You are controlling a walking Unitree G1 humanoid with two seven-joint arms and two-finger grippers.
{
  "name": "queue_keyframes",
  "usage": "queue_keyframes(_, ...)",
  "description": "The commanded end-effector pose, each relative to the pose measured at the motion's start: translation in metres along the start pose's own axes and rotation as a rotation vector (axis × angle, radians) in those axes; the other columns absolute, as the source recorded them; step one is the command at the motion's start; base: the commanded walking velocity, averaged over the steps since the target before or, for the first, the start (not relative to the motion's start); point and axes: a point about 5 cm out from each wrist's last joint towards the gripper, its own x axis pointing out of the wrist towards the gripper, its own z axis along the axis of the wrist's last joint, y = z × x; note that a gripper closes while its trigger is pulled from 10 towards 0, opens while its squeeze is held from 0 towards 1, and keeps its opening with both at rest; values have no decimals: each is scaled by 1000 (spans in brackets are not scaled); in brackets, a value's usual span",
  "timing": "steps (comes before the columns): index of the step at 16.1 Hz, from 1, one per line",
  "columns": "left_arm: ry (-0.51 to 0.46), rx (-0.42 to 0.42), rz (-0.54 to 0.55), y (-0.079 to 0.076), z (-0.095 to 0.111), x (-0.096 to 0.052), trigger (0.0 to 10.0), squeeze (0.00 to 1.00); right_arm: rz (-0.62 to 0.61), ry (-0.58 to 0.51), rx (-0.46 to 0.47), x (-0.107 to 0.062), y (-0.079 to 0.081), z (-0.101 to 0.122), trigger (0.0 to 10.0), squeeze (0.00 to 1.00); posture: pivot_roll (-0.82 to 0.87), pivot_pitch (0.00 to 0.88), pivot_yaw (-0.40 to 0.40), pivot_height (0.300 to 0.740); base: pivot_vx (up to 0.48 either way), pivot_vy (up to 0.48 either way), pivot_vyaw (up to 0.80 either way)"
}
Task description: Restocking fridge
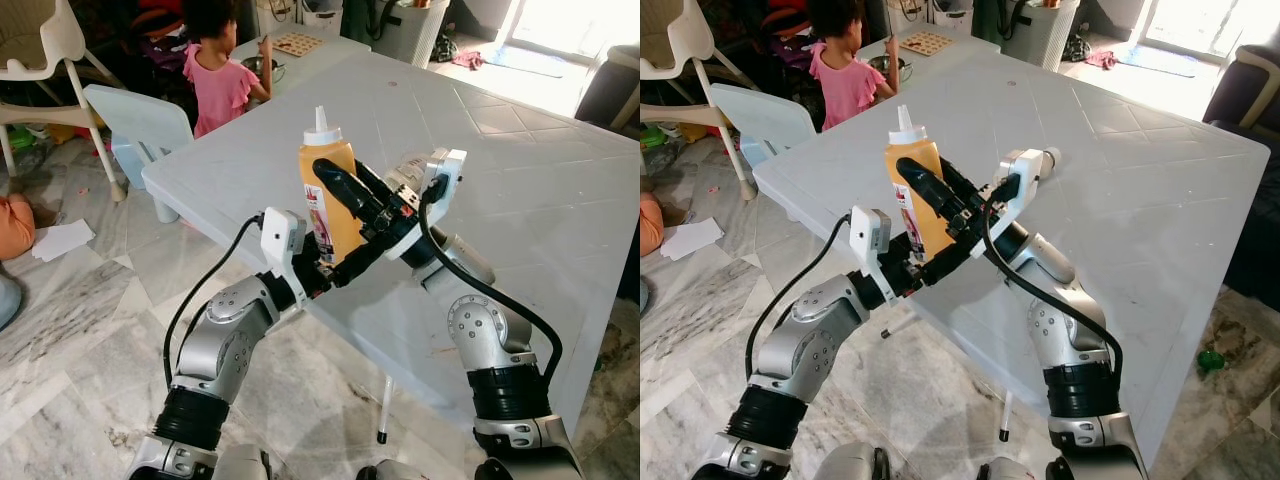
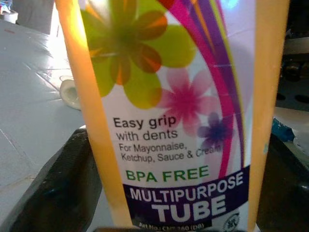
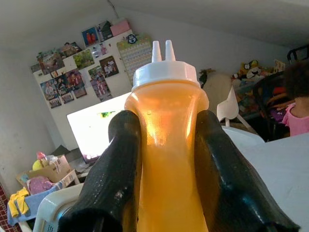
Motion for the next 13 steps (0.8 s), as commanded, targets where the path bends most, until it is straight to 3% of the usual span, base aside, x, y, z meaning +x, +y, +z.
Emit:
queue_keyframes(1,1,38,8,5,5,-1,0,0,34,-4,-20,0,3,5,10000,0,32,0,0,740,0,0,0)
queue_keyframes(4,29,154,25,10,3,-5,0,0,37,11,-40,-1,2,6,10000,0,36,0,-2,740,0,0,0)
queue_keyframes(5,40,240,50,15,2,-7,0,0,40,22,-47,-2,2,6,10000,0,36,0,-2,740,0,0,0)
queue_keyframes(8,66,393,56,19,-1,-10,0,0,77,54,-46,-6,3,12,10000,0,33,0,-4,740,0,0,0)
queue_keyframes(12,53,514,86,23,-3,-11,0,0,138,137,-25,-20,4,21,10000,0,21,0,-4,740,0,0,0)
queue_keyframes(13,53,527,88,24,-4,-11,0,0,152,155,-12,-22,5,21,10000,510,21,0,-4,740,0,0,0)
